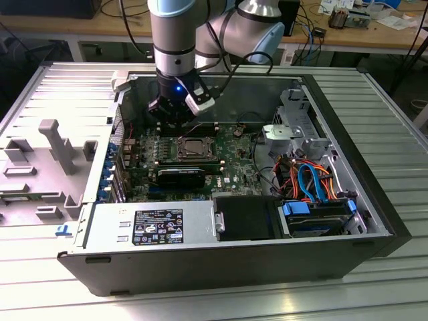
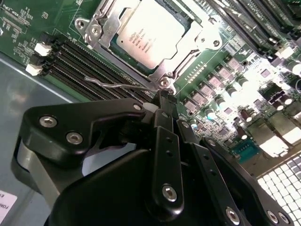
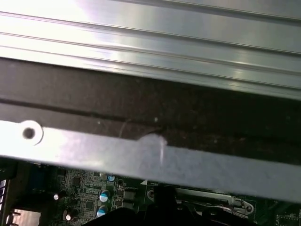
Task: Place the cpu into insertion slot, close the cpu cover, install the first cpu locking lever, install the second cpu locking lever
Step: 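Install the first cpu locking lever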
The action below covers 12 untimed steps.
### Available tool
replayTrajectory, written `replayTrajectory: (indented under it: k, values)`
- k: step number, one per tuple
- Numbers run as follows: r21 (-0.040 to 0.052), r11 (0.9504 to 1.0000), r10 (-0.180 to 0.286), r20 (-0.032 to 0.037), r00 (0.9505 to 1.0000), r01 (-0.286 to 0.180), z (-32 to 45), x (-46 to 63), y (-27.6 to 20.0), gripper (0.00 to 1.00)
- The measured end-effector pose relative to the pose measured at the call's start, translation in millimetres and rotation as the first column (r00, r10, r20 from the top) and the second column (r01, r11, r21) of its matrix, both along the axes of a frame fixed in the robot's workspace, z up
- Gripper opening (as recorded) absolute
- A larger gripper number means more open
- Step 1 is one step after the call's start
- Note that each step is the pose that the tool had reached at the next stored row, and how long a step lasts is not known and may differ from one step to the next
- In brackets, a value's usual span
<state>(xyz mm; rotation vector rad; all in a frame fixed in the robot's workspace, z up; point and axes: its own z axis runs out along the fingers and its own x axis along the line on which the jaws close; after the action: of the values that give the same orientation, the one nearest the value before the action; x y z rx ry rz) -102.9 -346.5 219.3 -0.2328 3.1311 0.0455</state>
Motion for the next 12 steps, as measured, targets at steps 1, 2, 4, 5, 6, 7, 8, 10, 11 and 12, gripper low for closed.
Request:
replayTrajectory:
  k: [1,2,4,5,6,7,8,10,11,12]
  values:
    - [0.0002,1.0000,0.003,0.0001,1.0000,-0.003,-0.7,0.1,1.1,0.11]
    - [0.0001,1.0000,0.007,0.0001,1.0000,-0.007,-1.2,0.1,2.2,0.11]
    - [0.0001,1.0000,0.009,0.0001,1.0000,-0.009,-2.3,0.5,4.1,0.11]
    - [0.0002,1.0000,0.009,0.0002,1.0000,-0.009,-3.1,1.2,5.0,0.11]
    - [0.0004,1.0000,0.009,0.0002,1.0000,-0.009,-3.9,1.7,5.2,0.11]
    - [-0.0012,1.0000,0.009,0.0000,1.0000,-0.009,-5.3,2.7,5.2,0.11]
    - [-0.0022,1.0000,0.009,0.0000,1.0000,-0.009,-6.6,3.7,5.2,0.11]
    - [-0.0033,1.0000,0.009,-0.0002,1.0000,-0.009,-8.0,6.1,5.2,0.11]
    - [-0.0037,1.0000,0.009,-0.0003,1.0000,-0.009,-8.7,7.9,5.2,0.11]
    - [-0.0039,0.9999,0.009,-0.0003,1.0000,-0.009,-9.3,9.5,5.1,0.11]
